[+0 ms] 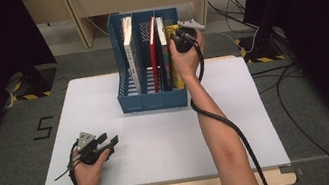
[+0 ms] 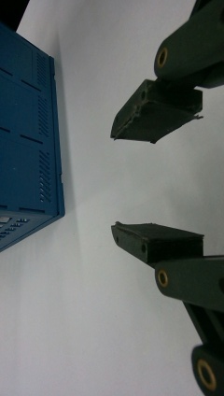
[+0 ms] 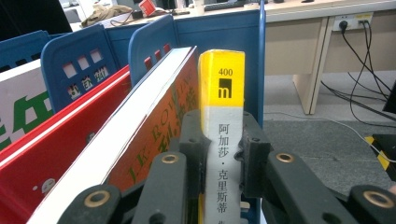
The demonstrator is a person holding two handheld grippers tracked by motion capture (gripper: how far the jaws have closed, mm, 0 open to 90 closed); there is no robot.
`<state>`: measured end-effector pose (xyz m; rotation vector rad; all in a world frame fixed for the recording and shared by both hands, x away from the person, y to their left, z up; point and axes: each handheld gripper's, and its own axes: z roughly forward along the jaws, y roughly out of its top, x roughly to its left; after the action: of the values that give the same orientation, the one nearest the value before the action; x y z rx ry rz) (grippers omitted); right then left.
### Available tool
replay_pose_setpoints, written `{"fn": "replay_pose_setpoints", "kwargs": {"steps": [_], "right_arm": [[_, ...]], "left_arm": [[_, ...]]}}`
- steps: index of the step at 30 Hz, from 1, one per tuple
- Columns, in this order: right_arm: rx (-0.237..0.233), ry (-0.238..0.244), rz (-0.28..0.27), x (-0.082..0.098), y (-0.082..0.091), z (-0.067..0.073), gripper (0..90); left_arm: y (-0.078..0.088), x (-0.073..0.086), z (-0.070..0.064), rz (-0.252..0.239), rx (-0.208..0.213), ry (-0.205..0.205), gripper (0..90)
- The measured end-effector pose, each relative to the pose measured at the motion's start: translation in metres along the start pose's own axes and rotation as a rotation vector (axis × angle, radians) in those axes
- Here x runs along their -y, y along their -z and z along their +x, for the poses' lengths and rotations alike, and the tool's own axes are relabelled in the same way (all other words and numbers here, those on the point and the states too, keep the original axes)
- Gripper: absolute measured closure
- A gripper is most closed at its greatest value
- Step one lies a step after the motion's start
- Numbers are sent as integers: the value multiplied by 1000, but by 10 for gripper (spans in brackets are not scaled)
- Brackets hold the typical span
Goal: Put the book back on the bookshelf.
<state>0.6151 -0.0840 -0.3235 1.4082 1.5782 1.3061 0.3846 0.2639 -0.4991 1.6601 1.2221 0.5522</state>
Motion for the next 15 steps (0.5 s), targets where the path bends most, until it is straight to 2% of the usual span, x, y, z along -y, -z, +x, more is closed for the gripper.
{"fn": "replay_pose_setpoints", "kwargs": {"steps": [15], "right_arm": [[0,29,9,9,-4,0,758]], "left_arm": [[0,0,0,-2,1,0,461]]}}
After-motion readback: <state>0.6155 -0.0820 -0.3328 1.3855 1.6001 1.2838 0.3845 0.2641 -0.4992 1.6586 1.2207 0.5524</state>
